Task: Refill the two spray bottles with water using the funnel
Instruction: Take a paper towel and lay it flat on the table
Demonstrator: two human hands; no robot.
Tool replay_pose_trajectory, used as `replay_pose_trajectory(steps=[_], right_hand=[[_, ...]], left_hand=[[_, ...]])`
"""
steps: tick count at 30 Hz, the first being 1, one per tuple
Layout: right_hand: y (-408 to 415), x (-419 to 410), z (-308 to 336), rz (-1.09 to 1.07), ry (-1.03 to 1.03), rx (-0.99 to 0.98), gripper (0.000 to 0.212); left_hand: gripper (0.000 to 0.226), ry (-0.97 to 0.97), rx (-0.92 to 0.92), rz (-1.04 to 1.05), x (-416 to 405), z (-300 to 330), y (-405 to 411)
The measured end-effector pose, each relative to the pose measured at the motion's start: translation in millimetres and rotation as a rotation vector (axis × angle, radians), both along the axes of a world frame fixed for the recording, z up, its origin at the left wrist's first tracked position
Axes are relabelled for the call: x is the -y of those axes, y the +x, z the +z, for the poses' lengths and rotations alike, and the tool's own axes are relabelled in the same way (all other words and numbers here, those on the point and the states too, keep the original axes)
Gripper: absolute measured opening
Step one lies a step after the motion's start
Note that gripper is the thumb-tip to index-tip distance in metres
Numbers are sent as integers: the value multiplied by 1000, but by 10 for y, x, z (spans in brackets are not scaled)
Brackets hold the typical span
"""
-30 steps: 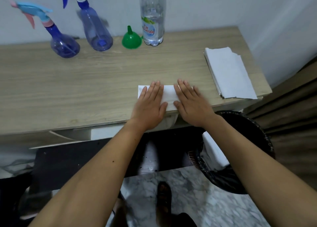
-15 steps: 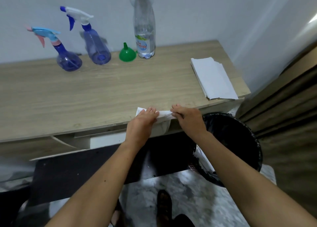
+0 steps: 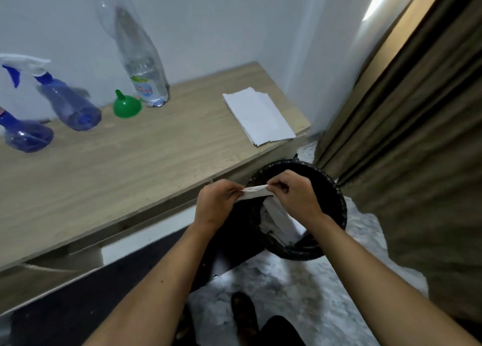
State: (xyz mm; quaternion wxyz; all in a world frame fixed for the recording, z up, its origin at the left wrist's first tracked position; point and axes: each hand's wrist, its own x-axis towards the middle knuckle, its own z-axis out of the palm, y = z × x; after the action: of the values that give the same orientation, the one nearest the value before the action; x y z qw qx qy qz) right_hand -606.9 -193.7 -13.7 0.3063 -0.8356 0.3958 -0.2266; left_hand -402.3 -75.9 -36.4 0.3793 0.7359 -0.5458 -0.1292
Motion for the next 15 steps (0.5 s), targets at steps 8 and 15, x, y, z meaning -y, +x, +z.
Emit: replay_pose_trajectory(steps=[8, 15], right_hand=[[-931, 79, -149, -232, -2, -109, 8], [-1259, -27, -420, -353, 28, -174, 9]], left_hand=[[16, 27, -132, -161, 633, -214, -696], [23, 71, -71, -313, 783, -439, -973]])
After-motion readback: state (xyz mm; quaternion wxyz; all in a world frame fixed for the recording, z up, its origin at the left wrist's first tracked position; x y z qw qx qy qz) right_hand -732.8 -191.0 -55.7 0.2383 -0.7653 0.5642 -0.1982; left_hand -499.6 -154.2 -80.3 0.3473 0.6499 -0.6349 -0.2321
